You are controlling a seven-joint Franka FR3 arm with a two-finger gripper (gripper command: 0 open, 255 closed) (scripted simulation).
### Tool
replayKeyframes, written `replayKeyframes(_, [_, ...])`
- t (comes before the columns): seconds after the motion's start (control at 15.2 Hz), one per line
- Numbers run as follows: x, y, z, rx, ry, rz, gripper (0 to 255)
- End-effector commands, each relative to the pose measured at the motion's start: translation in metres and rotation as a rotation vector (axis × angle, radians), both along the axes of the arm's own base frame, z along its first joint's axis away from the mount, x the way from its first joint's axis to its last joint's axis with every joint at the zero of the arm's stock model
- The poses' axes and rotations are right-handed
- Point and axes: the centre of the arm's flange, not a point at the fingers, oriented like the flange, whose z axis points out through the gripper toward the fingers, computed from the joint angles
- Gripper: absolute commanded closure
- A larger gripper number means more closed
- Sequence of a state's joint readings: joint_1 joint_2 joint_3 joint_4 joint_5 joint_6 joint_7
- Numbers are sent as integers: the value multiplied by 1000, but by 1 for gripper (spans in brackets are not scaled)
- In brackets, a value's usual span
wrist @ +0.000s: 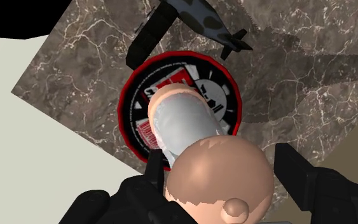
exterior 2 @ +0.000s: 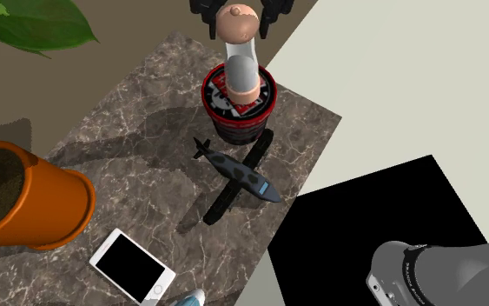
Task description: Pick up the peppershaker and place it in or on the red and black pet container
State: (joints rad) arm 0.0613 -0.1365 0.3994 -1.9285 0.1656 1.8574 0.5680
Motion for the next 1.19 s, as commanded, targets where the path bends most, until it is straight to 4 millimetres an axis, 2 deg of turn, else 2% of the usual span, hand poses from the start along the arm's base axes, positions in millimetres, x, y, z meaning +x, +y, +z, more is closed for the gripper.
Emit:
replayKeyframes(0.0, [0,0,-2,-1,5,1,0])
replayKeyframes(0.33, [0,0,-2,-1,5,1,0])
replayKeyframes(0.59, [0,-6,47,-1,5,1,0])
replayKeyframes(1.12, [0,-6,47,-1,5,1,0])
